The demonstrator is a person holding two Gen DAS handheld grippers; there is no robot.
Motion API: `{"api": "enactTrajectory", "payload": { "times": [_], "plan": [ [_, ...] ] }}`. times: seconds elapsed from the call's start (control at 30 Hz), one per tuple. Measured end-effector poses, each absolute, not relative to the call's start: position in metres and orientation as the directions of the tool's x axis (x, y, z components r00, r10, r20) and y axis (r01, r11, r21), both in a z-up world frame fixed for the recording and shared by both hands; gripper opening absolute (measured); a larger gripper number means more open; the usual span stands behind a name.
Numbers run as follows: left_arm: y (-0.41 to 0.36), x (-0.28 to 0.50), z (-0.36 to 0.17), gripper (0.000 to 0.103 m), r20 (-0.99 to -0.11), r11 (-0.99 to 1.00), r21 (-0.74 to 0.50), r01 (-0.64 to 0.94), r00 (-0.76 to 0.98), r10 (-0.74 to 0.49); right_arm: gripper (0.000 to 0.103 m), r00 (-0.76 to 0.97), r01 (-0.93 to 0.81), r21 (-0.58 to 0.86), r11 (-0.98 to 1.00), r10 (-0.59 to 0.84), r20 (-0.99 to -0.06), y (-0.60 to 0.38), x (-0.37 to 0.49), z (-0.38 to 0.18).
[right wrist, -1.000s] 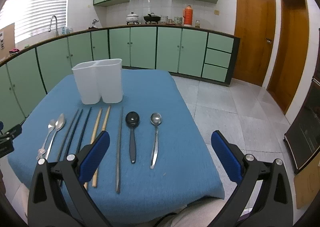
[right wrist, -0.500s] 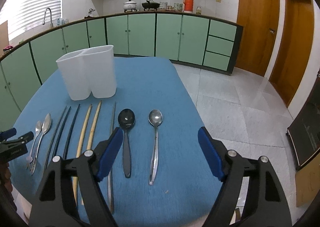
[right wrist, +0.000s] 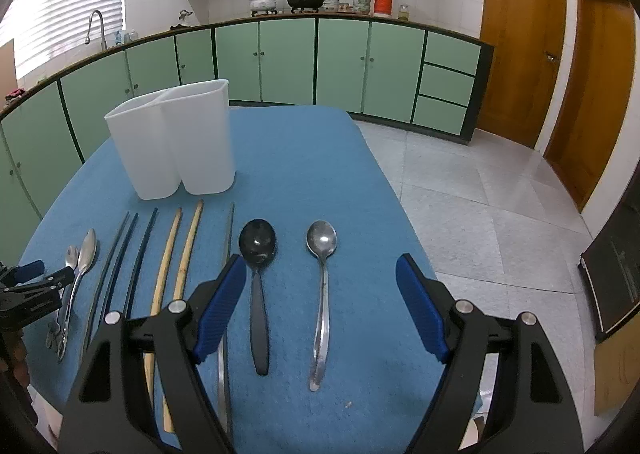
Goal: Organize utensils
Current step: 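Grasp the small silver spoon with the left tool while the right tool approaches the silver spoon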
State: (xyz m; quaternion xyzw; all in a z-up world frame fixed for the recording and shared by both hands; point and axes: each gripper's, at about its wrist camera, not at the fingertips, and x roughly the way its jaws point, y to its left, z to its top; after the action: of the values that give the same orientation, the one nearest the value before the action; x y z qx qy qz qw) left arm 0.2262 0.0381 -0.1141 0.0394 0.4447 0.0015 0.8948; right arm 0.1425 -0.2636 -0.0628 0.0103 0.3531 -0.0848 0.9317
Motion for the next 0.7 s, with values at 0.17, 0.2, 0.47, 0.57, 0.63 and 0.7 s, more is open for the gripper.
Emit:
{"api": "enactTrajectory", "payload": {
  "times": [0.17,0.2,0.47,0.57,0.63,0.7],
  "plan": [
    [0.038,0.228,-0.113,0.051,-0.798,0.997,0.055,0.060,0.603,0.007,0.075,0.729,0.163,-0.038,0.986,-0.147,-0.668,-0.264,0.149,-0.066],
    [0.039,0.227,-0.112,0.049,-0.798,0.996,0.054,0.064,0.602,0.004,0.075,0.728,0.163,-0.038,0.986,-0.146,-0.670,-0.264,0.150,-0.067],
    [0.045,0.225,-0.104,0.055,-0.797,0.998,0.012,0.057,0.603,-0.024,0.075,0.717,0.166,-0.043,0.985,-0.150,-0.680,-0.265,0.159,-0.074],
    [0.040,0.229,-0.102,0.059,-0.793,0.997,0.017,0.072,0.608,-0.030,0.075,0.715,0.165,-0.041,0.985,-0.148,-0.684,-0.266,0.164,-0.076],
    [0.037,0.233,-0.104,0.059,-0.796,0.997,0.032,0.074,0.605,-0.019,0.075,0.714,0.163,-0.040,0.986,-0.146,-0.685,-0.266,0.165,-0.077],
    [0.036,0.238,-0.108,0.059,-0.800,0.996,0.049,0.072,0.600,-0.004,0.075,0.713,0.163,-0.040,0.986,-0.146,-0.685,-0.266,0.166,-0.078]
  ]
}}
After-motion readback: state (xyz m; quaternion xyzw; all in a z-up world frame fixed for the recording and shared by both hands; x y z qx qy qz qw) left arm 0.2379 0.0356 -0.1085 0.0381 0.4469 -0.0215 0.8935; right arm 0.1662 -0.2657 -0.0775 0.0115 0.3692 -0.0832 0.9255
